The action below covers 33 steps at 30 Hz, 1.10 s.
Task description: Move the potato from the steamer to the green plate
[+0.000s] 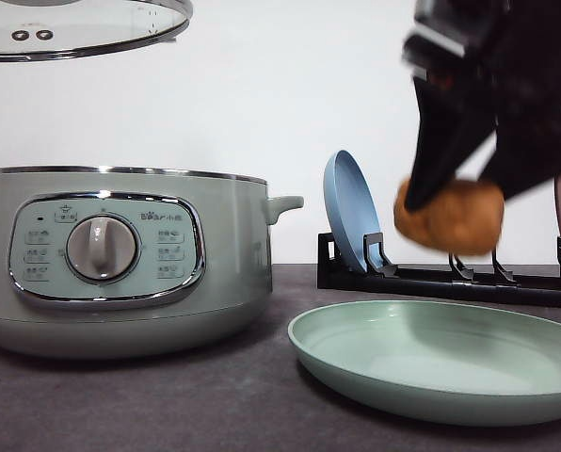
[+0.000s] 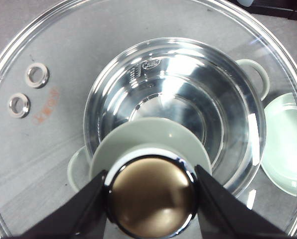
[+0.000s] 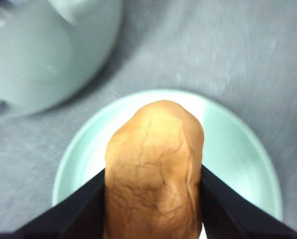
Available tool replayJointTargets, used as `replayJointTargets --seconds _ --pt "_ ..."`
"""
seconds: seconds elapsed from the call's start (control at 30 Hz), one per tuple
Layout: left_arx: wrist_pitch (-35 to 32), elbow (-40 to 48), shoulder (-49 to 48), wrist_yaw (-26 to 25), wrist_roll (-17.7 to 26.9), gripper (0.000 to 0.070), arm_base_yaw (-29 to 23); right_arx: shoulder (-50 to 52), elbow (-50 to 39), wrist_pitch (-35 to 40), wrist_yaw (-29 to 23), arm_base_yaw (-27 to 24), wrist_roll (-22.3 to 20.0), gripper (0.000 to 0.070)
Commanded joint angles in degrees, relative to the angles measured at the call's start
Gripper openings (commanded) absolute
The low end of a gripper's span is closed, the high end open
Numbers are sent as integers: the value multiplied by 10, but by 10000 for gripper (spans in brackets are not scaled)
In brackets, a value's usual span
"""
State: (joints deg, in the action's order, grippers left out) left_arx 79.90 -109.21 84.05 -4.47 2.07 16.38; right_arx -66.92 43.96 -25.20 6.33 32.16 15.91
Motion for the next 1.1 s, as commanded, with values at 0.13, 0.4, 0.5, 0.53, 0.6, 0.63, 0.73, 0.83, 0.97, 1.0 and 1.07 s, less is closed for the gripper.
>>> replayJointTargets --seconds 0.13,0.4,0.5,0.53,0.6,0.63,0.73,0.83,0.97,1.0,1.07 --pt "-19 -19 -2 -3 3 0 8 -19 -59 83 -5 4 65 171" --pt "-19 -19 -2 -3 3 0 9 -72 -77 111 -5 11 77 227" --pt "-19 -19 -2 -3 3 0 9 -90 -77 116 -5 16 81 319" --pt "-19 -19 -2 -3 3 0 9 -94 -77 116 -5 18 81 327" --pt "-19 -19 -2 -3 3 0 9 -101 -77 115 -6 23 81 338" --pt "-19 -19 -2 -3 3 0 9 -102 -77 115 -7 25 81 340" --pt "-19 -19 -2 -3 3 0 10 -102 -77 116 -8 26 81 376" --pt "-19 -19 -2 -3 3 0 10 -102 -76 115 -8 26 81 504" --pt "-19 -19 -2 -3 3 0 13 -99 -74 116 -8 26 80 593" --pt "-19 -19 -2 -3 3 0 14 -98 -72 115 -8 26 79 602" --pt "-19 -19 -1 -3 3 0 17 -92 -63 113 -8 25 74 621"
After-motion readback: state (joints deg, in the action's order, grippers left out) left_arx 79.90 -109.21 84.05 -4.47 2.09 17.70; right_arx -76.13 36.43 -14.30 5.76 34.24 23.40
